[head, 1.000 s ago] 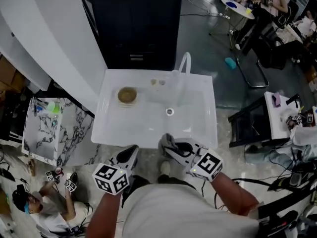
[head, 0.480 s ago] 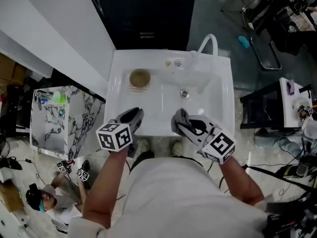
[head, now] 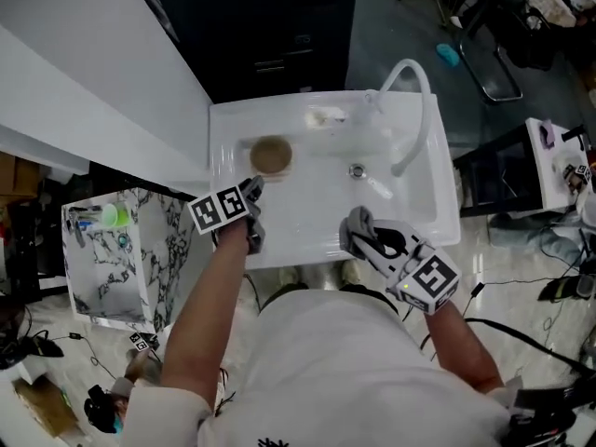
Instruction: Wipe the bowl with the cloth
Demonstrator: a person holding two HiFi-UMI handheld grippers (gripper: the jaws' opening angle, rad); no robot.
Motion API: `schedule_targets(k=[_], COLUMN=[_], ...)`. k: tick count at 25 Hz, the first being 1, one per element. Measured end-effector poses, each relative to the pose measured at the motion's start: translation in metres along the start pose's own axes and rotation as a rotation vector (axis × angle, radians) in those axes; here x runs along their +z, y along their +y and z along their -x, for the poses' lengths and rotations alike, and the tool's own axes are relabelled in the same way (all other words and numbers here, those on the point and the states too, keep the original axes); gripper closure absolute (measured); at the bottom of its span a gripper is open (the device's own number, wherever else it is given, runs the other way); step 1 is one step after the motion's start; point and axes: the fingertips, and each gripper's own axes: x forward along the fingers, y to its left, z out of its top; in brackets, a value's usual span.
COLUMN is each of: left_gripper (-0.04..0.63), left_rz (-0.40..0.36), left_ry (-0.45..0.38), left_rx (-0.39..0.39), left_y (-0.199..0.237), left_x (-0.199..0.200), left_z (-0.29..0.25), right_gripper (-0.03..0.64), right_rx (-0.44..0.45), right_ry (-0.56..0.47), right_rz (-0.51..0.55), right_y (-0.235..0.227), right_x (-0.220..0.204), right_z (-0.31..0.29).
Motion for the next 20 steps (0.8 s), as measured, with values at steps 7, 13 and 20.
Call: schedule_targets(k=[7,13,20], left_gripper=[0.426,0.42,0.466], left_rz=[0.057,0.129,0.145], left_ry=[0.052,0.09,0.172], left_rx=[0.095,0.108,0.177], left_y=[0.044,0.054,0.066], left_x=[0.013,0.007,-0.006], left_z=[-0.044,-0.07,-0.084], right_gripper=[0.571,0.571,0.571], right_rx=[-0.121,-0.188,-0.197], right_ry=[0.008,0.011,0.021], right_rz=[-0.065,-0.092,-0.095], right_y=[-0.008,-0.012,-0.018], right_x=[-0.007,-0.013,-0.012], right_z=[0.006,0.017,0.02])
